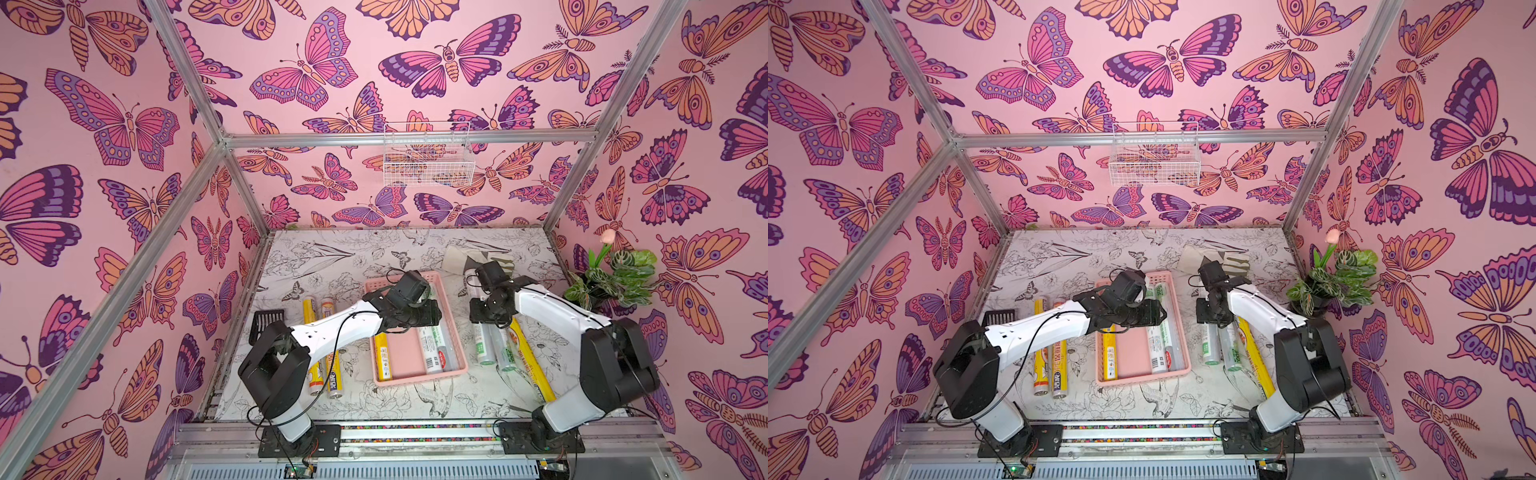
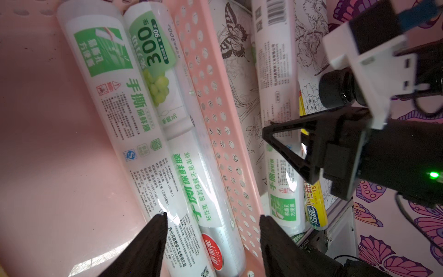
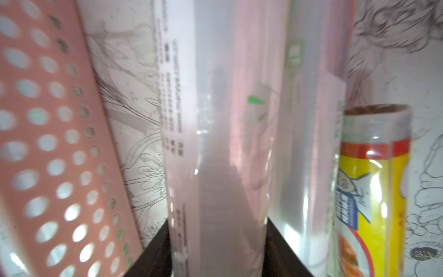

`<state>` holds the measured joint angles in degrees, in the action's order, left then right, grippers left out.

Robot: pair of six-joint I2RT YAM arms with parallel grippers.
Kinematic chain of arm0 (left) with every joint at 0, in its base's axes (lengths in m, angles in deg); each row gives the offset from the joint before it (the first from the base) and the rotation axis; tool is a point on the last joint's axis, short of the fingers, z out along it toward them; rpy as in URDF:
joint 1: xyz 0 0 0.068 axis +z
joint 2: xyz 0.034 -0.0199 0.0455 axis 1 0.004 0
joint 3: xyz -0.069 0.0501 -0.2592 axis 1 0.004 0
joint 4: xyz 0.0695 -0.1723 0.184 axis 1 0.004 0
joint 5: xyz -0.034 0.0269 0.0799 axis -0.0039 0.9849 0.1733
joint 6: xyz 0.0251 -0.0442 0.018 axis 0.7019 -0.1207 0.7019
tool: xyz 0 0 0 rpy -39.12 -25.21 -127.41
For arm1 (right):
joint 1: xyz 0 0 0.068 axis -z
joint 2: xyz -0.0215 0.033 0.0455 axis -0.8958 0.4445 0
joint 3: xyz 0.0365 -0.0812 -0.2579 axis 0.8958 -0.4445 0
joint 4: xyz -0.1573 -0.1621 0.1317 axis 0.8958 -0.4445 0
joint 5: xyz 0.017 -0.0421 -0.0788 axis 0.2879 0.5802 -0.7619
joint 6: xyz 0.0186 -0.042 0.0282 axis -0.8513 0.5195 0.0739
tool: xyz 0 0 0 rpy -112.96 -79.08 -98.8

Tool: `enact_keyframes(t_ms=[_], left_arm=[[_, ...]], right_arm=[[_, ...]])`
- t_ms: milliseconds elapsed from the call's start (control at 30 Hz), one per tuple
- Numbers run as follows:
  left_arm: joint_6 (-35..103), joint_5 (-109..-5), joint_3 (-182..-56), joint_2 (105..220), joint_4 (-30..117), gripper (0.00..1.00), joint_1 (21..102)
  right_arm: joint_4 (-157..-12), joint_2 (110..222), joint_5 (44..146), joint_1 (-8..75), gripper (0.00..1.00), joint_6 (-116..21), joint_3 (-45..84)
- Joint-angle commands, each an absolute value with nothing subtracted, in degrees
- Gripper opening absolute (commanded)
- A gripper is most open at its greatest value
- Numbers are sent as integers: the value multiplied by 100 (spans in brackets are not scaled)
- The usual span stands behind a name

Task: Put the plastic wrap into the basket
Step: Pick up the plastic wrap from the center of the board.

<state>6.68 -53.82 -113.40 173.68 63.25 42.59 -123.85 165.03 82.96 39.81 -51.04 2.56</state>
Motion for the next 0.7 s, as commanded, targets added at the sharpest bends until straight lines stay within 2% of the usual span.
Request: enact_keyframes(t_ms=[0,367,500,667], left_arm=[[696,-5263,-11180,17082,6188,67,4248],[596,-4848,-10672,16510,5768,67,4266],[545,-4667,-10491,16291,5689,67,4276],[414,-4251,-10141,15860,5645,67,4319]], right_arm=[[-12404,16043,8340,3944,26,-5332,328],[-11977,15235,9555,3930,21,-5905,381],[-11719,15280,9955,3788,21,-6136,433],[-11527,15667,9928,3232,21,-6276,638]])
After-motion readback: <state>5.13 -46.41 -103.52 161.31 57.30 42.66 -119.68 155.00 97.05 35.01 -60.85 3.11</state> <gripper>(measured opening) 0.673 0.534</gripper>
